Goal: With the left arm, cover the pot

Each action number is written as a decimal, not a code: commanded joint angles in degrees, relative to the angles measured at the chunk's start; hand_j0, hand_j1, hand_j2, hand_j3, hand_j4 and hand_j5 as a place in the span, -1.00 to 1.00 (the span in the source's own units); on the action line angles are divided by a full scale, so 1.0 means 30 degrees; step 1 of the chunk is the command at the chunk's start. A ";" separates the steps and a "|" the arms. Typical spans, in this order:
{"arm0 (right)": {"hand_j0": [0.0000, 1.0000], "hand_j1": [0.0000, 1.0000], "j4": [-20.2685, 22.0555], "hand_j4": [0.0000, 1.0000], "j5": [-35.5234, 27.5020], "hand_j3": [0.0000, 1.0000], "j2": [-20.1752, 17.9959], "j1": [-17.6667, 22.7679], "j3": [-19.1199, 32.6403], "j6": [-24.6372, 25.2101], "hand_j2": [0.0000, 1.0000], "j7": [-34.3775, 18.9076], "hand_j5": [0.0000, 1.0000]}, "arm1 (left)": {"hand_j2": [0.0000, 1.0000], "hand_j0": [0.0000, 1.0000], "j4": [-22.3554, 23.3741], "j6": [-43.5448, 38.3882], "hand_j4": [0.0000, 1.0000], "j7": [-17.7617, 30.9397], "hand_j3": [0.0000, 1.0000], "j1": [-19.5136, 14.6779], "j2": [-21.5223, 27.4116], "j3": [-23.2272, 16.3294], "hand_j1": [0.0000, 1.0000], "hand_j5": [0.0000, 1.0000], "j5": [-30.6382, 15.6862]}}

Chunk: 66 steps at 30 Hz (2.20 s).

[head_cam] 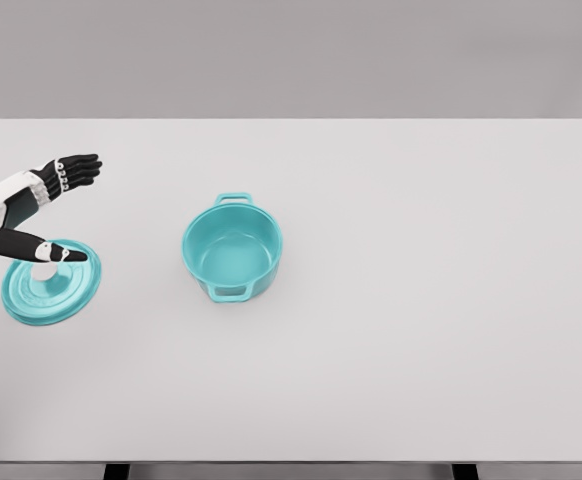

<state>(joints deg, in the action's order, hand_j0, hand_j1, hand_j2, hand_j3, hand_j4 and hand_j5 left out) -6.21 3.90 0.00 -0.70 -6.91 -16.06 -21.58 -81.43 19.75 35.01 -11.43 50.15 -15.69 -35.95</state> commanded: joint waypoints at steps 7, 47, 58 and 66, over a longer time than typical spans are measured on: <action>1.00 1.00 -0.0096 1.00 -0.0042 1.00 -0.0001 0.0146 0.0078 -0.0009 1.00 0.0014 1.00 | 1.00 1.00 -0.0511 -0.0021 1.00 -0.0002 1.00 0.0321 0.0683 -0.0042 1.00 1.00 -0.0233; 1.00 1.00 -0.0096 1.00 -0.0042 1.00 -0.0001 0.0146 0.0078 -0.0009 1.00 0.0014 1.00 | 0.70 0.70 0.2476 0.0214 0.70 -0.0002 0.70 0.2314 0.1534 0.0046 0.70 0.70 -0.0496; 1.00 1.00 -0.0067 1.00 -0.0042 1.00 -0.0001 0.0146 0.0078 -0.0009 1.00 0.0014 1.00 | 0.76 0.76 0.2652 0.0243 0.76 -0.0002 0.76 0.2344 0.1739 0.0046 0.76 0.76 -0.0555; 1.00 1.00 -0.0067 1.00 -0.0042 1.00 -0.0001 0.0146 0.0078 -0.0009 1.00 0.0014 1.00 | 0.77 0.77 0.2710 0.0214 0.77 -0.0002 0.77 0.2344 0.1739 0.0075 0.77 0.77 -0.0526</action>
<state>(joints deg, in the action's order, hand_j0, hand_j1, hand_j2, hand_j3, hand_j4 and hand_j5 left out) -6.47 3.75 0.00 -0.26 -6.69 -16.06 -21.51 -73.40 20.47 35.00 -4.39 55.27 -15.53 -37.21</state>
